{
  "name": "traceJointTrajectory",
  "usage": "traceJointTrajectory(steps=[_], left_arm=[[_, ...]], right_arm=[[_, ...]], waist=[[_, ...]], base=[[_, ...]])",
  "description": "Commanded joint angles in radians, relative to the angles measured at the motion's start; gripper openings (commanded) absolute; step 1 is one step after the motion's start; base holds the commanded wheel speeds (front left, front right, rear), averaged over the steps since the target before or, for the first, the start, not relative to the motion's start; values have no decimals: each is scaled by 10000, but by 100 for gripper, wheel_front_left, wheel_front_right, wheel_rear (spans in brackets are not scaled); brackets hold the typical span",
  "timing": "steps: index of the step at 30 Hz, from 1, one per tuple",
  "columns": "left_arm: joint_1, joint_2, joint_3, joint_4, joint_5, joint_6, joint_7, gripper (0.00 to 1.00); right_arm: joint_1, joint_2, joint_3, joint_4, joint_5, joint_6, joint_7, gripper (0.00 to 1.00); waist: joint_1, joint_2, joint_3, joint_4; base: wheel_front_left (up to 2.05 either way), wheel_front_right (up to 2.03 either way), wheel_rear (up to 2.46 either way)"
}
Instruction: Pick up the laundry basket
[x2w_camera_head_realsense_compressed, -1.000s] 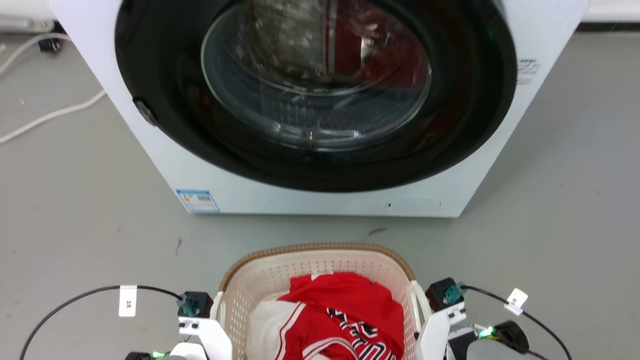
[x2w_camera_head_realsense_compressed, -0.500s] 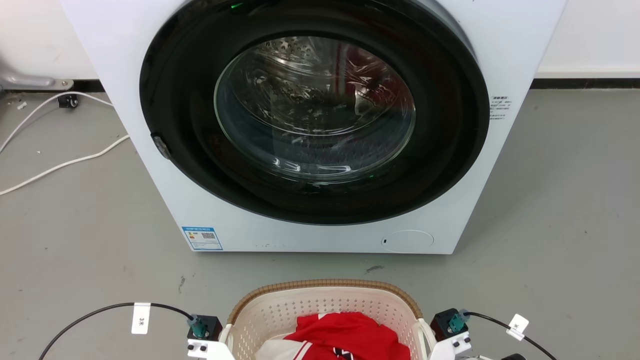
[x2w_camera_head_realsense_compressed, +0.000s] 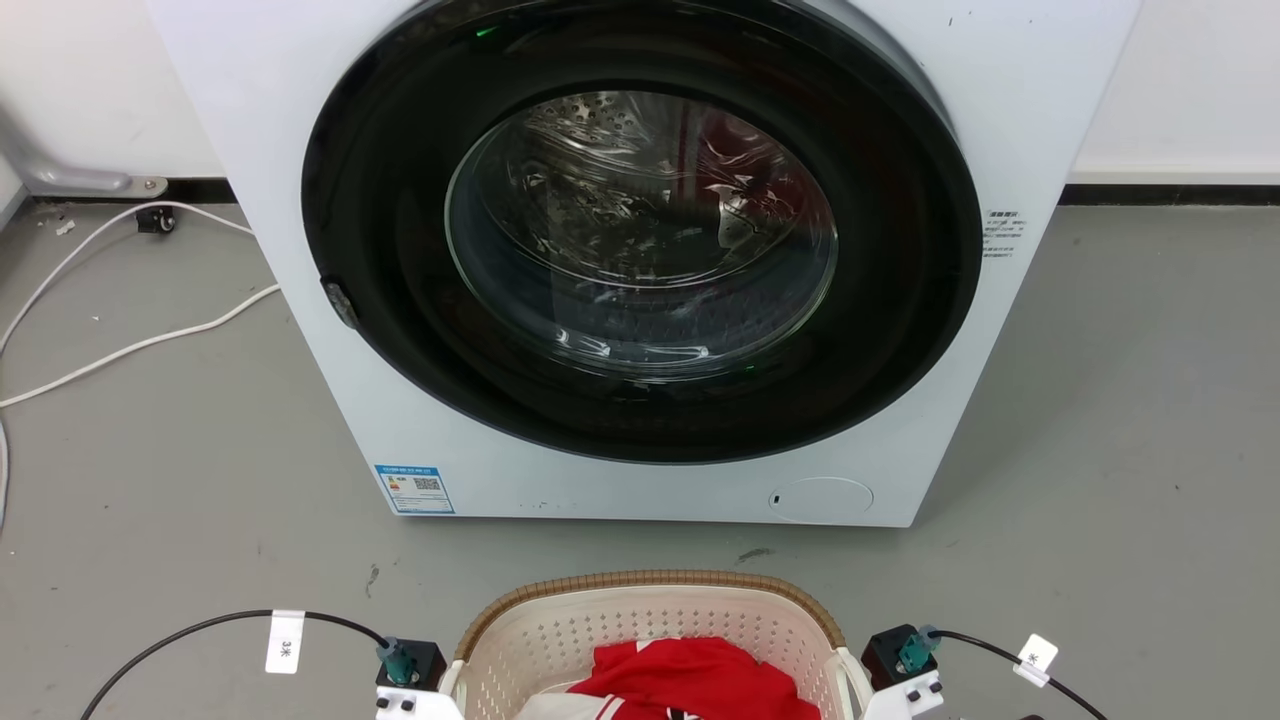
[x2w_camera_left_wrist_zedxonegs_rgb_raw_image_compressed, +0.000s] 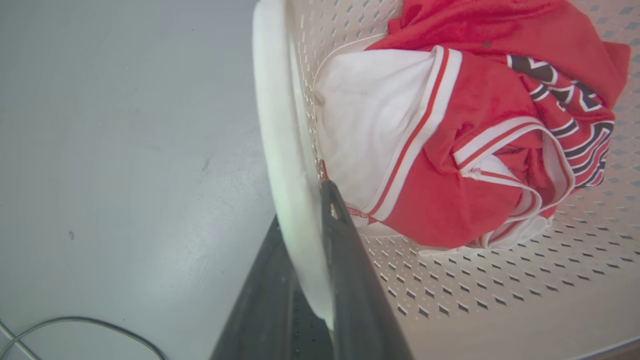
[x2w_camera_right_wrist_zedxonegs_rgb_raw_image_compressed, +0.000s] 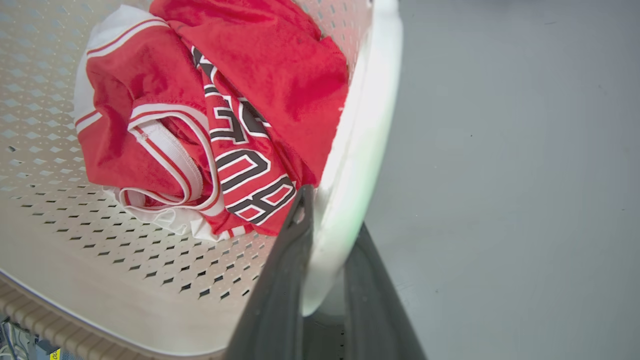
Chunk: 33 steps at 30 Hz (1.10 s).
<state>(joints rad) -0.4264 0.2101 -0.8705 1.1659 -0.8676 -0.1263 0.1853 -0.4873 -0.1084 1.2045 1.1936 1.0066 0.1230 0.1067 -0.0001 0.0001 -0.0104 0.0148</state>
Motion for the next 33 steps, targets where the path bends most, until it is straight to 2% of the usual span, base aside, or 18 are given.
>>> traceJointTrajectory(steps=[1,33], left_arm=[[-123,-107,-96,-80,-59,-75,-74,0],[-407,43,-1399,150,-1403,-76,-485,0]], right_arm=[[-26,161,97,-146,41,140,-66,0],[-109,176,681,-46,704,140,-198,0]], waist=[[1,-1,-9,5],[1,-1,-49,-45]], base=[[0,0,0],[0,0,0]])
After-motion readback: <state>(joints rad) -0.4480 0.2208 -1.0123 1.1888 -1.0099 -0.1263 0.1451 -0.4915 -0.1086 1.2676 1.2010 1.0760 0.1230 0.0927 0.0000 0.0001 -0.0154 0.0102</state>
